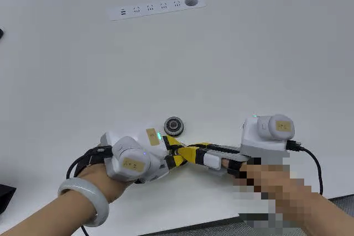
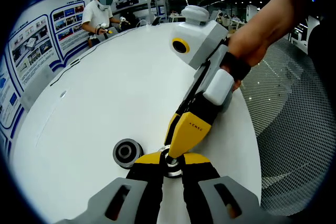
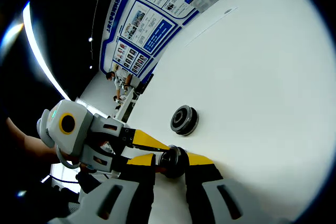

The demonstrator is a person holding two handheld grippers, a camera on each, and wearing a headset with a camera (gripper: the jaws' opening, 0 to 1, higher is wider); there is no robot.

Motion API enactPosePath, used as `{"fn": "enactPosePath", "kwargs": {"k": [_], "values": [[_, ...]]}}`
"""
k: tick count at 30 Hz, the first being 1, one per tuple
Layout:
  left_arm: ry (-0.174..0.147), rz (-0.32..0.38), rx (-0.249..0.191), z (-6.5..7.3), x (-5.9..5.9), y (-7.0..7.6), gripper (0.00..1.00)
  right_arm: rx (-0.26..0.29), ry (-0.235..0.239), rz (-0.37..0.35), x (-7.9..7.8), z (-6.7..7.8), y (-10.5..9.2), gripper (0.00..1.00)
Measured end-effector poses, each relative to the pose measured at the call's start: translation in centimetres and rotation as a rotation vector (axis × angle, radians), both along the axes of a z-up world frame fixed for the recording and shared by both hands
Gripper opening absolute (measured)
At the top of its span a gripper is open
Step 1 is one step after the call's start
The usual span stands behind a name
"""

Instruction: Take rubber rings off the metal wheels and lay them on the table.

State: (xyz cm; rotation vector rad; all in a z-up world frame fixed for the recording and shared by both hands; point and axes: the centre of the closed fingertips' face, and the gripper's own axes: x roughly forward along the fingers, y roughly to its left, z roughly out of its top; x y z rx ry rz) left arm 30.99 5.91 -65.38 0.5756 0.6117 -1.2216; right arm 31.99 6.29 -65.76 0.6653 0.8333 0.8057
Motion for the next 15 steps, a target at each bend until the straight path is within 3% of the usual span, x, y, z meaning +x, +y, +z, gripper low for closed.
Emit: {"fn": "enactPosePath", "kwargs": {"k": [15], "values": [[-0.001,-0.003,-0.001,0.02,0.05,0.0,0.13,0.044,0.08,-0.008,-0.47,0.11,-0.3,0.24]]}}
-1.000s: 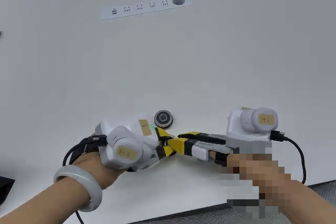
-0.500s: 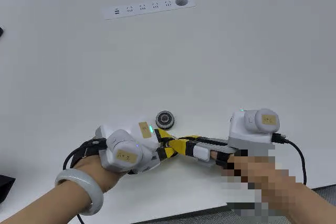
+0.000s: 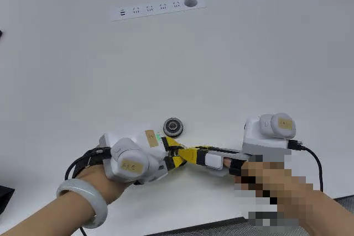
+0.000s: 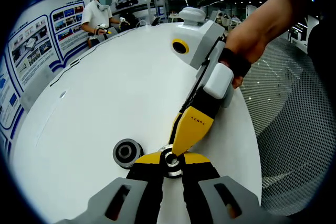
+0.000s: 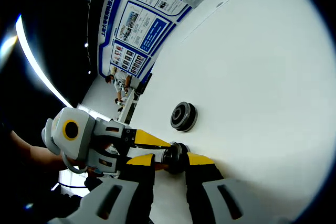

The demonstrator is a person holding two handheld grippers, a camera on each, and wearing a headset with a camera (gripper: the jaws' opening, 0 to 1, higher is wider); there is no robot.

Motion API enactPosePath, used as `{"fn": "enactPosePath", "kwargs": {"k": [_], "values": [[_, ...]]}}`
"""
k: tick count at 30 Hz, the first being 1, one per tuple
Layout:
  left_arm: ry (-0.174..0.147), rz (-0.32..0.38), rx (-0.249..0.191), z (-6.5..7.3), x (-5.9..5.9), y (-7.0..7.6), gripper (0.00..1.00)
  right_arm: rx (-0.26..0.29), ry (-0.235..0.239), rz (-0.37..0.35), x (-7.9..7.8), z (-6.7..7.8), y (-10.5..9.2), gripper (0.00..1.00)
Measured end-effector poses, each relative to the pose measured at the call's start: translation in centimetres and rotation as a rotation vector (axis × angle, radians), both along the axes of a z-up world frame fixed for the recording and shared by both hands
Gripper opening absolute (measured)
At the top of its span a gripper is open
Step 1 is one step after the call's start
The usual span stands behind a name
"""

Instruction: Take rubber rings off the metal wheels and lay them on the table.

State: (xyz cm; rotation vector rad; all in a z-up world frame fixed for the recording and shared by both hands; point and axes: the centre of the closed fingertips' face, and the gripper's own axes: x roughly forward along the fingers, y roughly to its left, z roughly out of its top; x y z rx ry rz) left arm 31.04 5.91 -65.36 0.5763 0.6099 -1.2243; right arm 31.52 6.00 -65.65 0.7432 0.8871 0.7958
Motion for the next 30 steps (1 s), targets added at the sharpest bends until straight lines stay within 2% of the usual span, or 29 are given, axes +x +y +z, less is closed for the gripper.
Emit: {"fn": "enactPosePath", "kwargs": {"k": [6,11,16,22,28,30], "values": [[0.001,0.003,-0.001,0.02,0.03,0.01,0.13,-0.012,-0.004,-0.007,0.23,-0.43,-0.19,0.22],[0.001,0.003,-0.001,-0.01,0.05,0.03,0.13,-0.019,-0.019,-0.003,0.12,-0.2,-0.04,0.22],[0.002,0.002,-0.002,-0.01,0.04,0.03,0.13,-0.027,-0.037,0.001,0.23,-0.1,0.23,0.26],[0.001,0.0,-0.003,-0.03,0.04,0.05,0.13,-0.023,-0.024,0.002,0.53,-0.33,0.41,0.26],[0.002,0.003,-0.007,-0.01,0.03,0.02,0.13,-0.015,-0.011,0.018,0.11,-0.06,0.2,0.25],[0.003,0.003,-0.009,-0.01,0.03,0.03,0.13,-0.022,-0.023,0.019,0.05,-0.01,0.15,0.25]]}}
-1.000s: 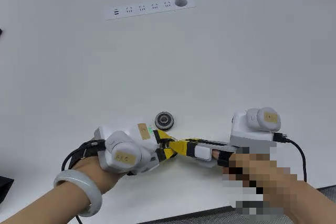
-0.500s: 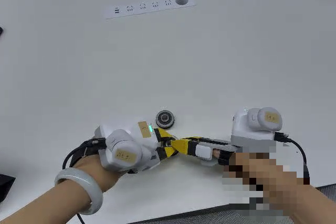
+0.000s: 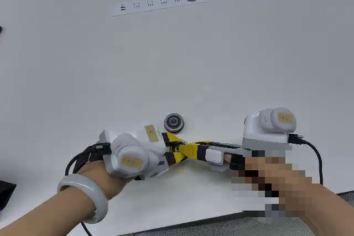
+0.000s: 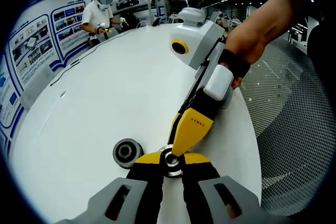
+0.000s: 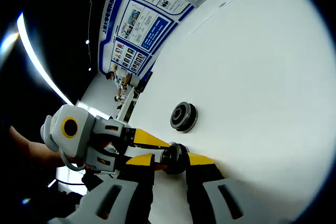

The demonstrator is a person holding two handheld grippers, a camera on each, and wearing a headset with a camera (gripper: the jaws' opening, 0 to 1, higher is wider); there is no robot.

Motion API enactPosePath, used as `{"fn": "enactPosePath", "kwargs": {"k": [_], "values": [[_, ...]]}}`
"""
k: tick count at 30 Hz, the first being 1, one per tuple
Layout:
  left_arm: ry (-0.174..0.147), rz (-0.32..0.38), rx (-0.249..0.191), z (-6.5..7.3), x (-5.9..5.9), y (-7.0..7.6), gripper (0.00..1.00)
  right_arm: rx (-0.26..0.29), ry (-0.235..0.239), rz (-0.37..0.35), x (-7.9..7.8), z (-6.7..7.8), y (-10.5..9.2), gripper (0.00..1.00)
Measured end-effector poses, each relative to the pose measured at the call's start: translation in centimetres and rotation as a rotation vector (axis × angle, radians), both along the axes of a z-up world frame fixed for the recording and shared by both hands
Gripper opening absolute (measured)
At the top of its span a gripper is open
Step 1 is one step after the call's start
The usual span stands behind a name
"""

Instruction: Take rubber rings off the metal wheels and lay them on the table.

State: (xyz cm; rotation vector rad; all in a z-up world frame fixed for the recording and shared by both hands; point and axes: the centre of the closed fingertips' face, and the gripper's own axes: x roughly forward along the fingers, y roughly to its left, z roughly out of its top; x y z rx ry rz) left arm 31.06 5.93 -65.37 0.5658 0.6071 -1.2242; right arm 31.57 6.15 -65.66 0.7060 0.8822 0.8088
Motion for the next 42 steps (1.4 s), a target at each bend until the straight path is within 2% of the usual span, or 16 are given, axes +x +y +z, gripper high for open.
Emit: {"fn": "enactPosePath", "kwargs": {"k": [9,13,15,17,18,22,26,35,42], "values": [[0.002,0.003,-0.006,0.0,0.0,0.0,0.13,-0.004,-0.023,0.009,0.0,0.3,-0.1,0.26],[0.002,0.003,-0.007,0.0,0.0,0.0,0.13,0.002,-0.017,0.009,-0.1,0.3,-0.2,0.26],[0.002,0.003,-0.006,0.0,0.0,0.1,0.13,0.021,0.01,0.0,-0.1,0.2,-0.1,0.26],[0.002,0.004,-0.007,0.0,0.0,0.1,0.13,0.018,0.004,0.004,-0.1,0.0,-0.1,0.25],[0.002,0.004,-0.007,0.0,0.0,0.1,0.13,0.036,0.025,0.002,-0.1,0.0,0.0,0.24],[0.002,0.004,-0.007,0.0,0.0,0.1,0.13,0.053,0.045,0.0,-0.1,0.1,0.0,0.24],[0.003,0.003,-0.008,0.0,0.0,0.1,0.13,0.046,0.026,0.01,-0.4,0.6,-0.2,0.24],[0.002,0.004,-0.009,0.1,0.0,0.1,0.13,0.018,0.005,0.008,-0.5,0.2,-0.6,0.18],[0.001,0.003,-0.009,0.0,0.0,0.1,0.13,0.002,0.025,-0.004,-0.3,-0.4,-0.7,0.1]]}}
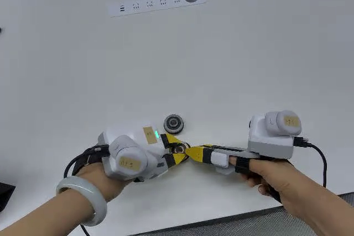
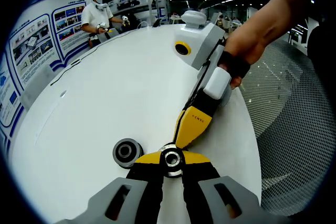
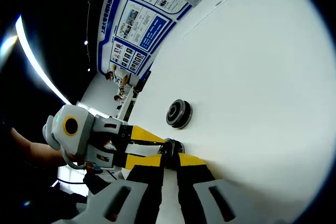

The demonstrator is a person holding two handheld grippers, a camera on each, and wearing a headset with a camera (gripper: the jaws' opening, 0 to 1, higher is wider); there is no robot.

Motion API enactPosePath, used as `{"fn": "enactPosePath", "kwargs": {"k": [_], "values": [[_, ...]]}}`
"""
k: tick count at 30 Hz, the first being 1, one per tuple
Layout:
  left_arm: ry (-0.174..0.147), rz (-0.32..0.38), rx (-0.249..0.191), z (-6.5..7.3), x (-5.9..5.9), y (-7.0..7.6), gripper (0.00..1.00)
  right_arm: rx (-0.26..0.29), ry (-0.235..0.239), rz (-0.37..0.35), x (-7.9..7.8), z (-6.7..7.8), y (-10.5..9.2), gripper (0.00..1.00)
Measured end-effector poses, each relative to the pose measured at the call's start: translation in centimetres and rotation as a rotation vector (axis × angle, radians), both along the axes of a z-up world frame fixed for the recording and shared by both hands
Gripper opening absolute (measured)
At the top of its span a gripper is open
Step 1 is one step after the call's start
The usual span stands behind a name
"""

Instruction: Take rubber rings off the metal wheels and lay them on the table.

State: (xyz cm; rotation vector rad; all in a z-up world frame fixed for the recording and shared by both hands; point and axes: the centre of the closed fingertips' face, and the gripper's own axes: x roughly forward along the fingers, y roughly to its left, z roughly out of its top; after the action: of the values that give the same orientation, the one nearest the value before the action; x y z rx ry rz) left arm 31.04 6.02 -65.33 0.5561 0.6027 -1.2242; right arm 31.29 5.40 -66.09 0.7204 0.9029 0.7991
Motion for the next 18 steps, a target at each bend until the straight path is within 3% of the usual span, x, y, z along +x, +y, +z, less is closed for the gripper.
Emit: {"fn": "enactPosePath", "kwargs": {"k": [11,13,18], "values": [[0.0,0.002,-0.001,0.03,0.01,0.03,0.13,-0.019,-0.009,-0.013,0.16,0.01,-0.28,0.04],[0.001,0.002,0.0,0.02,0.01,0.04,0.13,-0.047,-0.033,-0.008,0.19,-0.11,-0.47,0.02],[0.001,0.003,0.0,0.0,0.04,0.06,0.13,-0.054,-0.056,-0.004,0.13,0.09,-0.32,0.02]]}}
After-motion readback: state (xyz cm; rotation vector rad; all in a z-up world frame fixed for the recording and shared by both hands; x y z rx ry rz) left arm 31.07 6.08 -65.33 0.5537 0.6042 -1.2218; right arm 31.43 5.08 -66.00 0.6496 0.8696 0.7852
